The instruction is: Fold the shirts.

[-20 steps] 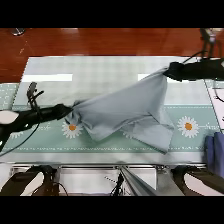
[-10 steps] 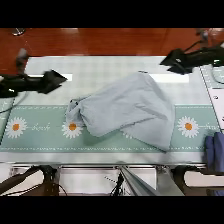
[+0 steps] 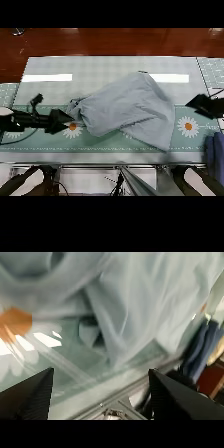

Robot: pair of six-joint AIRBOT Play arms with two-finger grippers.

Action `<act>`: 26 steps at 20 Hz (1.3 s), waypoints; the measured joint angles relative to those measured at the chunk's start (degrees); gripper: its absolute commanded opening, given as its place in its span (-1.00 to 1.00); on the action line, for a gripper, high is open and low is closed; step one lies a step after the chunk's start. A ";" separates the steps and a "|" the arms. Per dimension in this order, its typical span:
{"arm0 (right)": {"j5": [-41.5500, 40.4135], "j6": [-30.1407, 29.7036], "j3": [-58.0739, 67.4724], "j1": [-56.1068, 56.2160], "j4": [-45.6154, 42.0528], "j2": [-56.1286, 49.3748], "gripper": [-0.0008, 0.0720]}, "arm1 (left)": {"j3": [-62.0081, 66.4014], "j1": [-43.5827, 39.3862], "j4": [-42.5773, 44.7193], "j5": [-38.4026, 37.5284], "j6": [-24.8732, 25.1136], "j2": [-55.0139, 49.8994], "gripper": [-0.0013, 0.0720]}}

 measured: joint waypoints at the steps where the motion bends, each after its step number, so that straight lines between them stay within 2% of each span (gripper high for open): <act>1: -0.81 -0.02 -3.65 -0.33 -0.70 1.86 0.73 | -3.48 -2.49 -2.71 2.34 1.53 0.24 0.96; 4: -1.27 -0.17 -10.34 -0.72 -1.36 4.81 0.73 | -9.55 -11.32 -9.70 9.86 5.27 0.46 0.95; 9: -0.28 -0.20 -13.73 -0.94 -2.32 6.23 0.73 | -12.28 -25.33 -21.03 21.81 11.08 -2.01 0.94; 10: 0.09 -0.20 -13.94 -0.94 -2.89 6.32 0.73 | -12.39 -27.12 -23.52 22.88 12.92 -2.75 0.69; 11: 0.48 -0.02 -14.12 -0.94 -3.91 6.38 0.73 | -12.39 -28.37 -25.70 23.91 14.69 -3.43 -0.49; 12: 0.59 0.33 -14.21 -0.94 -4.92 6.43 0.73 | -12.22 -29.33 -27.28 24.52 16.55 -4.15 -0.89; 14: 1.44 1.07 -14.60 -0.94 -6.82 6.47 0.73 | -11.45 -30.53 -29.86 24.79 19.80 -5.20 -0.89; 17: 3.10 1.66 -16.76 -0.50 -7.76 6.49 0.73 | -10.21 -31.34 -31.87 24.94 22.01 -5.97 -0.89; 26: 2.27 1.29 -23.74 7.74 -3.76 6.36 0.73 | -9.01 -31.78 -33.14 25.09 23.67 -6.38 -0.89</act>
